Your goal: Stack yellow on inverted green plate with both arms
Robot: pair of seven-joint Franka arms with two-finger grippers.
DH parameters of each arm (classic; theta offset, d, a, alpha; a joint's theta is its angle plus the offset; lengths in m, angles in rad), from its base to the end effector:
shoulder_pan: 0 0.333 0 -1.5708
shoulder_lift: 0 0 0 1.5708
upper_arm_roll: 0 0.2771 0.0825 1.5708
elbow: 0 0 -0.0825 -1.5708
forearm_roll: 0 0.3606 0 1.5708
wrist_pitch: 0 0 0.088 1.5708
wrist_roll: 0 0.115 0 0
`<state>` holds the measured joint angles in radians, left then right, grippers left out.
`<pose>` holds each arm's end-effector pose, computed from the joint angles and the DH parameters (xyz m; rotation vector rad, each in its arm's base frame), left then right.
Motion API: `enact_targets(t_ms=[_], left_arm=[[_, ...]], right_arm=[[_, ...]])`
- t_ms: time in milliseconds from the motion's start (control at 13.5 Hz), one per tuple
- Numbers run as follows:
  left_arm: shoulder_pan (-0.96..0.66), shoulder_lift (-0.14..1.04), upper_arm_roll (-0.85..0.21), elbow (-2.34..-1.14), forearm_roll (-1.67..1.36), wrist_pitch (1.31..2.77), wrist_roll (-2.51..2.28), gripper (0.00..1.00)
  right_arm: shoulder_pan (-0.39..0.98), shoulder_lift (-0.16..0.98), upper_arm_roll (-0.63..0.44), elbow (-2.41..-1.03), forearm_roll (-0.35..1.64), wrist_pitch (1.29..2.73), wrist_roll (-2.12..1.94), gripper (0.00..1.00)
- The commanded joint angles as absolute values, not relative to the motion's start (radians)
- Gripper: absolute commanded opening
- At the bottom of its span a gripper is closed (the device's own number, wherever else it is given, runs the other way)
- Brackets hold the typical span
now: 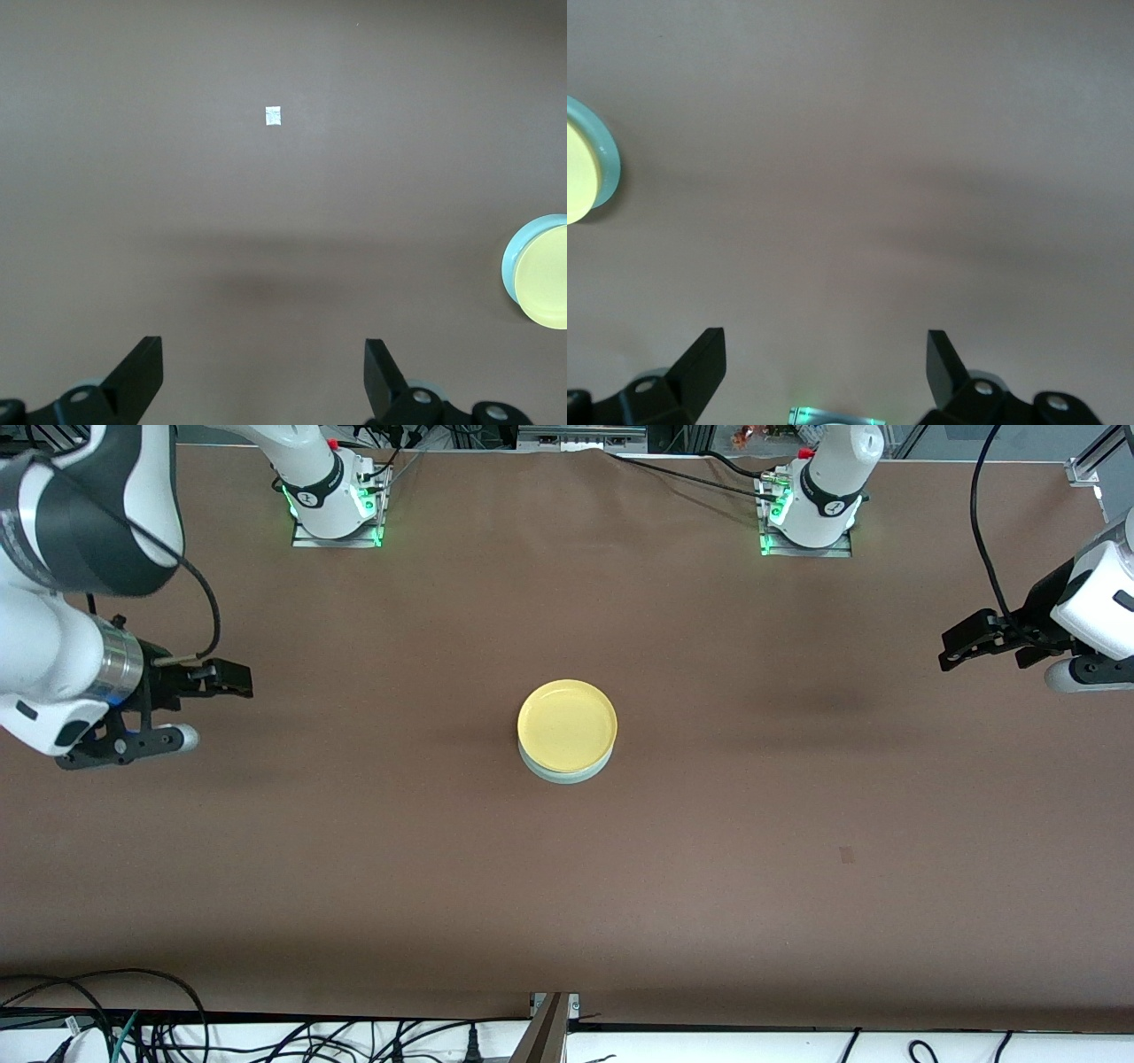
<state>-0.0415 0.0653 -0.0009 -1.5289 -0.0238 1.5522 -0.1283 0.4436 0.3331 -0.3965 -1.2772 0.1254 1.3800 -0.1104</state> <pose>0.5453 -0.0259 0.5596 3.1178 0.1341 -0.0685 0.5833 0.0787 0.5158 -3.1095 -0.2731 0.3226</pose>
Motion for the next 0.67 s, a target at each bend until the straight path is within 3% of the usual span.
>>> enact_targets(t_ms=[0,222,593], left_arm=[[-0.041,0.075,0.005,-1.508,-0.031,1.539,-0.104,1.0],[-0.04,0.077,0.005,-1.508,-0.031,1.54,-0.104,1.0],[-0.04,0.075,0.005,-1.508,-0.031,1.539,-0.104,1.0]], right_arm=[[0.219,0.169,-0.175,-1.425,0.094,1.39,-0.077,1.0],[0.071,0.063,-0.091,-1.457,0.086,1.382,-0.075,1.0],[-0.003,-0.017,-0.003,-1.532,-0.001,1.359,-0.104,1.0]])
